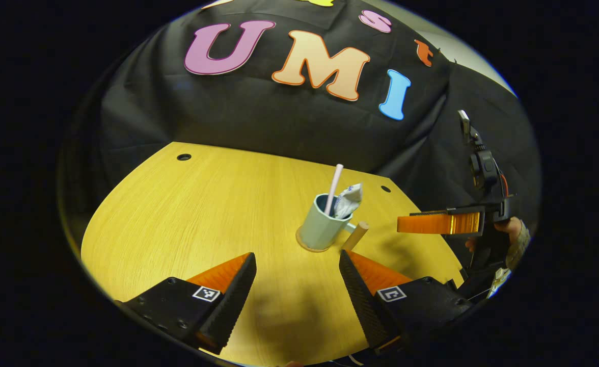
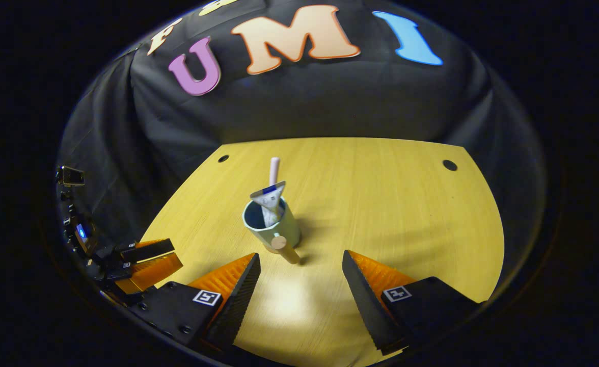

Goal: Put the toothbrush and toothpaste on the desktop into the cup, then pick up the cup and place it on the coaster on the desktop.

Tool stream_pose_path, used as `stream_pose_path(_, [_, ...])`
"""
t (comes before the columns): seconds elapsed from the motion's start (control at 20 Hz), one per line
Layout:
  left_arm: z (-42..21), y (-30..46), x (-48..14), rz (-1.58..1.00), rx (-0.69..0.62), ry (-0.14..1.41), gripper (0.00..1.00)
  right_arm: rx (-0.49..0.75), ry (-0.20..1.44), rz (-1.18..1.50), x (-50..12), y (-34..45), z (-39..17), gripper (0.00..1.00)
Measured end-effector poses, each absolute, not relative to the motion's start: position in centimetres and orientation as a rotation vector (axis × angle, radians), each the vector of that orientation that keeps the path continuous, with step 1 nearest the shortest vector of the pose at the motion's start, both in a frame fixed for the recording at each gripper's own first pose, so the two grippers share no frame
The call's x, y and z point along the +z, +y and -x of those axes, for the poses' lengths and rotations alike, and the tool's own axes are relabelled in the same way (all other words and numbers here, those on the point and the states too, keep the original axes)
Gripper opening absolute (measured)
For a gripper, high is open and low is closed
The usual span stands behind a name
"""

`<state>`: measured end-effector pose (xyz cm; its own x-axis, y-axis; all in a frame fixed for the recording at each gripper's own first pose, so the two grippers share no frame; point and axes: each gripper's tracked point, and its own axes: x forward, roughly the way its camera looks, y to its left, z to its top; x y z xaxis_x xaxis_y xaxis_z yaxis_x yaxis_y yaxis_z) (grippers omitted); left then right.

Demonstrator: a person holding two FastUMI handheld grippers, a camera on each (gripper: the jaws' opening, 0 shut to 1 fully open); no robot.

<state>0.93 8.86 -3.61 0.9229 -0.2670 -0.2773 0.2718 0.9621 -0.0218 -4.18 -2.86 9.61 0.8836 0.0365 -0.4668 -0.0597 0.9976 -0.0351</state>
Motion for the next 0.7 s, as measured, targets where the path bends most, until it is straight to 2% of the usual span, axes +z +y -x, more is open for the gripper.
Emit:
stream_pose_path(0.05, [-0.8,8.5,-3.4,-0.025,-0.282,0.281,0.95,0.026,0.459,0.008,9.2,-4.0,5.2,0.99])
stream_pose_path(0.25, [-0.6,7.8,-3.4,-0.059,-0.287,0.282,0.95,-0.034,0.419,-0.075,7.7,-7.9,9.3,0.98])
stream_pose_path(0.3, [-0.6,7.7,-3.5,-0.061,-0.291,0.285,0.95,-0.045,0.422,-0.070,7.4,-8.8,10.1,0.94])
stream_pose_path(0.35, [-0.7,7.6,-3.6,-0.063,-0.294,0.290,0.95,-0.055,0.424,-0.065,7.5,-9.5,11.0,0.98])
stream_pose_path(0.4, [-0.8,7.4,-3.9,-0.064,-0.298,0.298,0.95,-0.062,0.429,-0.066,7.6,-9.6,11.4,0.98])
stream_pose_path(0.45, [-0.8,7.3,-3.9,-0.064,-0.303,0.302,0.95,-0.060,0.426,-0.072,7.9,-9.6,11.8,0.94])
stream_pose_path(0.5, [-0.9,7.1,-3.8,-0.065,-0.312,0.298,0.95,-0.055,0.417,-0.071,8.5,-9.6,12.2,0.99])
stream_pose_path(0.6, [-1.0,6.7,-3.9,-0.079,-0.331,0.305,0.95,-0.060,0.401,-0.054,9.2,-9.7,12.7,0.98])
stream_pose_path(0.65, [-1.2,6.6,-3.9,-0.090,-0.338,0.309,0.95,-0.058,0.395,-0.052,9.6,-9.5,12.8,0.94])
stream_pose_path(0.7, [-1.3,6.5,-3.9,-0.100,-0.345,0.312,0.95,-0.062,0.388,-0.054,9.8,-9.4,13.0,0.98])
